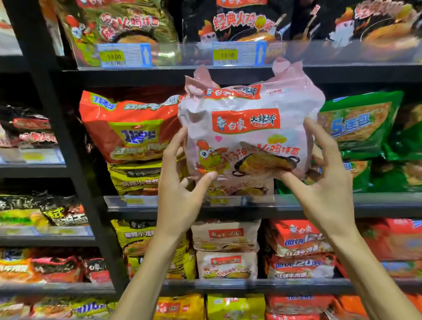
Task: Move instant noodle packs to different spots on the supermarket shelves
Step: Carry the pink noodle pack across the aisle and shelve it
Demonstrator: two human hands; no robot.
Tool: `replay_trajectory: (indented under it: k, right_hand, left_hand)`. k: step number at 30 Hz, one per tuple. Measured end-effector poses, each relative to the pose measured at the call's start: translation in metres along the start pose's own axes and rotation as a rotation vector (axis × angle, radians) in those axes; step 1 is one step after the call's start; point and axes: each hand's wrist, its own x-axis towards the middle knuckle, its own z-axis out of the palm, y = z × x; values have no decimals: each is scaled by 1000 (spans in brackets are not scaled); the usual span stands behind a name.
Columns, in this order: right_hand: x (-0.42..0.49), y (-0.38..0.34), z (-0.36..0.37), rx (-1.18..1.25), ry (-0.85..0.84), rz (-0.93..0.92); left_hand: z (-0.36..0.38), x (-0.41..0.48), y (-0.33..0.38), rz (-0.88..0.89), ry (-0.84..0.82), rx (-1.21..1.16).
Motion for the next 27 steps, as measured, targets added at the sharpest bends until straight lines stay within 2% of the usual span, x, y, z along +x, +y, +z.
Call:
replay_trajectory:
  k: [14,27]
  right_hand:
    - [16,54,33,-68,71,-76]
    - [27,72,49,-71,109,-51]
  left_hand:
    - [19,20,-42,105,66,197]
    - [26,31,-67,125,82,229]
